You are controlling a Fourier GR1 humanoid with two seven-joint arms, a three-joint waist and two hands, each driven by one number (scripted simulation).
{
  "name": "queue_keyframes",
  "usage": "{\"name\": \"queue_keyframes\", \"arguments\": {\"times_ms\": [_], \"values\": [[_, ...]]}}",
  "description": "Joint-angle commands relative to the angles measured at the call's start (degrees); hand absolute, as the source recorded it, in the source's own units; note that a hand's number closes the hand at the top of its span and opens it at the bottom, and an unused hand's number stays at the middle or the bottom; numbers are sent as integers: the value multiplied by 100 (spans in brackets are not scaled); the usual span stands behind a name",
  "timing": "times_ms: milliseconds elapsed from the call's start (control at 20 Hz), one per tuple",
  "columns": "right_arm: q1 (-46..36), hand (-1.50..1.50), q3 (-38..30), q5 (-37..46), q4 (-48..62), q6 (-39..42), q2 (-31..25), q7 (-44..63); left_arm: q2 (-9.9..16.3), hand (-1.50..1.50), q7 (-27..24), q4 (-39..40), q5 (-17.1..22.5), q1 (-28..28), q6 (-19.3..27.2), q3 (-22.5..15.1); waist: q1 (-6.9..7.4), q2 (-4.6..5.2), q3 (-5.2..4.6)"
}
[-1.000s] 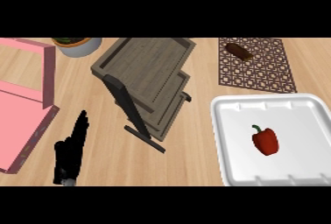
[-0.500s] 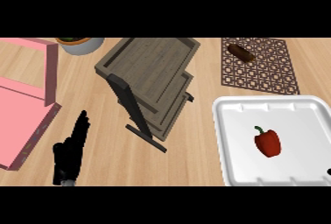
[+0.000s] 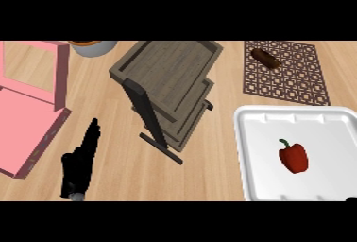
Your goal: Pick the bell pepper from the tray and place it in the tiered basket
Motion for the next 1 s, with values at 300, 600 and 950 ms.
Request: {"name": "queue_keyframes", "arguments": {"times_ms": [300,600,950], "values": [[-1498,-150,1650,1937,193,655,575,2005,-77,0,556,-250,-173,77,45,-76,96,29,-6],[-2011,-150,2168,2115,822,1475,924,2604,-39,0,269,39,-108,21,-141,109,98,37,-9],[-2600,-150,2208,2097,1194,1848,1609,2607,-247,0,-28,429,-204,50,-160,193,5,20,-6]]}}
